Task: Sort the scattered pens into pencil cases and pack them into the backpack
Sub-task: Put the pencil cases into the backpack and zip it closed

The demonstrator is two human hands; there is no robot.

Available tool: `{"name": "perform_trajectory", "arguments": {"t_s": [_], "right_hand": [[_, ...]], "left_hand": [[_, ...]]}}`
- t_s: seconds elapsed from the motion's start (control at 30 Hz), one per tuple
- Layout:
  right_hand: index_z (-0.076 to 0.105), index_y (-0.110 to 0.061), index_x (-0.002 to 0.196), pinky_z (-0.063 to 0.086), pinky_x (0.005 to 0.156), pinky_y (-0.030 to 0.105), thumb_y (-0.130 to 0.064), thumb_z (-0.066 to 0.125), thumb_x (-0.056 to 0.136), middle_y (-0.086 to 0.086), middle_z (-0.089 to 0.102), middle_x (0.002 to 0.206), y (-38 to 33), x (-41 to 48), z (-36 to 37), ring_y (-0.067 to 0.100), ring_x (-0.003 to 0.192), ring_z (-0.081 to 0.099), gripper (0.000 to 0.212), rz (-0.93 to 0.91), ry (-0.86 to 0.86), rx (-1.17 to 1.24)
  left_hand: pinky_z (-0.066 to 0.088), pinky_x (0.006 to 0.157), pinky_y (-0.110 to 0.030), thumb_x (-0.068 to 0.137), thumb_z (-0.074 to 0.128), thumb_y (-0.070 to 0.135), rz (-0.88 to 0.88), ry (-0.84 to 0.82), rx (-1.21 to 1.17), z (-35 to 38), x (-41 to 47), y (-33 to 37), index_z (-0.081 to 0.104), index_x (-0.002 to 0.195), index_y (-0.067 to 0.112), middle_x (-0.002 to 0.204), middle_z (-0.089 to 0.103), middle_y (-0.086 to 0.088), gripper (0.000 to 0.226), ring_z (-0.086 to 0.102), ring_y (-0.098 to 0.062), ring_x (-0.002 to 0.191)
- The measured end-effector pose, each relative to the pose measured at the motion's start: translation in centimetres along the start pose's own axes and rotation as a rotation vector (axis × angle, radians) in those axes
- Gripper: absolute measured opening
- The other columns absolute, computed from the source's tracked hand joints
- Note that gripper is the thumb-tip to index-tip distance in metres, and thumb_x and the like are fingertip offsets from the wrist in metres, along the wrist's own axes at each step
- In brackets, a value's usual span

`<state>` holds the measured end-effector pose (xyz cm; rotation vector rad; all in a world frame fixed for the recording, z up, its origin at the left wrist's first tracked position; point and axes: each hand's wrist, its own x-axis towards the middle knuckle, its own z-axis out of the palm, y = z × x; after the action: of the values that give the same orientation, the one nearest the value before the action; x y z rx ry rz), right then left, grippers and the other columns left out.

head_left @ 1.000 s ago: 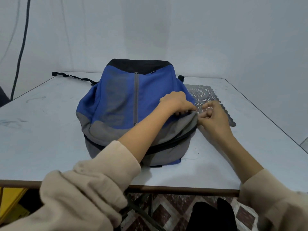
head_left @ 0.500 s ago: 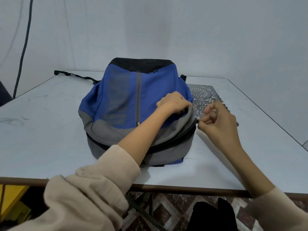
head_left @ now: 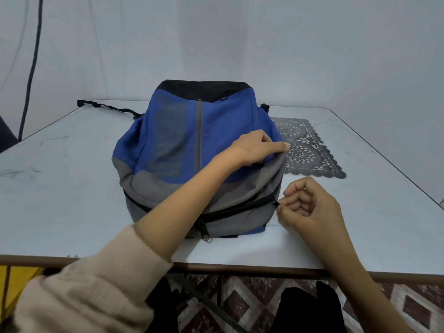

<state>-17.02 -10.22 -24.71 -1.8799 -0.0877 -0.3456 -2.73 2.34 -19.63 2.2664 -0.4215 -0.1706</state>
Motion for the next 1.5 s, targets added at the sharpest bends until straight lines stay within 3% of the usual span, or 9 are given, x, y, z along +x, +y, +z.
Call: {"name": "perform_trajectory", "arguments": {"t_s": [0.1,0.2,0.3,0.47,0.97,1.07,1.2,1.37,1.5], "right_hand": [[0.058,-0.012,0.085,0.048,0.058,0.023,0.007,0.069,0.076,0.003,0.065,0.067,-0.1,-0.1,-0.1,0.013,0.058,0.056,0.024,0.054,-0.019,0.116],[0.057,-0.007,0.089,0.047,0.058,0.021,0.01,0.067,0.08,0.012,0.065,0.068,-0.3,0.0,-0.1,0.016,0.059,0.054,0.022,0.084,0.005,0.214],[0.057,-0.006,0.091,0.048,0.057,0.02,0.008,0.065,0.083,0.02,0.067,0.072,-0.5,0.0,-0.1,0.02,0.063,0.057,0.018,0.103,0.02,0.233],[0.065,-0.006,0.09,0.049,0.059,0.023,0.002,0.066,0.085,0.018,0.068,0.076,-0.7,0.0,-0.2,0.025,0.069,0.06,0.01,0.101,-0.013,0.203],[0.076,-0.008,0.086,0.052,0.069,0.028,0.004,0.056,0.089,0.014,0.073,0.079,-0.9,-0.2,-0.9,0.018,0.069,0.062,0.024,0.108,-0.077,0.204],[0.072,-0.015,0.102,0.053,0.065,0.027,0.01,0.055,0.086,0.011,0.072,0.075,-0.5,0.5,-0.9,0.015,0.067,0.064,0.034,0.037,-0.069,0.083],[0.076,-0.023,0.091,0.042,0.065,0.008,0.002,0.07,0.076,-0.006,0.069,0.084,0.0,1.8,-0.3,0.005,0.076,0.064,0.03,-0.197,-0.012,-0.39],[0.075,-0.026,0.075,0.05,0.074,0.036,-0.004,0.074,0.073,-0.007,0.067,0.076,-0.4,3.0,-0.6,0.011,0.073,0.063,0.022,-0.203,0.008,-0.548],[0.07,-0.035,0.07,0.049,0.074,0.029,-0.005,0.076,0.073,-0.008,0.069,0.078,-0.7,2.9,-0.5,0.008,0.074,0.064,0.031,-0.155,0.012,-0.475]], "left_hand": [[0.047,0.078,-0.03,0.084,0.068,0.048,0.145,0.109,-0.029,-0.6,-4.8,0.9,0.056,0.109,0.024,0.099,0.058,0.009,0.036,0.054,-0.007,0.08],[0.049,0.069,-0.031,0.079,0.064,0.038,0.342,0.288,0.121,-0.4,-11.1,1.2,0.059,0.092,0.035,0.084,0.06,0.016,0.014,0.053,-0.002,0.067],[0.05,0.064,-0.036,0.08,0.062,0.039,0.331,0.201,0.319,0.9,-15.6,1.0,0.056,0.094,0.035,0.075,0.063,0.015,0.016,0.057,-0.004,0.067],[0.048,0.073,-0.036,0.088,0.061,0.044,0.296,0.211,0.363,3.5,-15.1,0.1,0.047,0.116,0.029,0.096,0.065,0.008,0.035,0.061,-0.016,0.08],[0.05,0.051,-0.034,0.079,0.068,0.021,0.366,0.599,0.144,6.7,-13.4,-1.5,0.065,0.081,0.021,0.068,0.065,0.008,0.005,0.057,-0.009,0.055],[0.051,0.053,-0.035,0.077,0.066,0.016,0.363,0.598,0.11,7.0,-13.4,-1.9,0.066,0.081,0.02,0.071,0.065,0.007,0.006,0.059,-0.013,0.058],[0.051,0.052,-0.034,0.078,0.066,0.012,0.372,0.613,0.096,7.1,-13.6,-2.1,0.064,0.082,0.02,0.07,0.063,0.006,0.009,0.059,-0.015,0.057],[0.05,0.05,-0.034,0.076,0.065,0.007,0.386,0.597,0.083,6.9,-13.9,-2.1,0.061,0.077,0.02,0.064,0.061,0.006,0.014,0.056,-0.013,0.053],[0.044,0.047,-0.035,0.073,0.067,0.002,0.391,0.615,0.123,6.3,-15.2,-2.2,0.06,0.074,0.019,0.061,0.054,0.007,0.019,0.048,-0.013,0.051]]}}
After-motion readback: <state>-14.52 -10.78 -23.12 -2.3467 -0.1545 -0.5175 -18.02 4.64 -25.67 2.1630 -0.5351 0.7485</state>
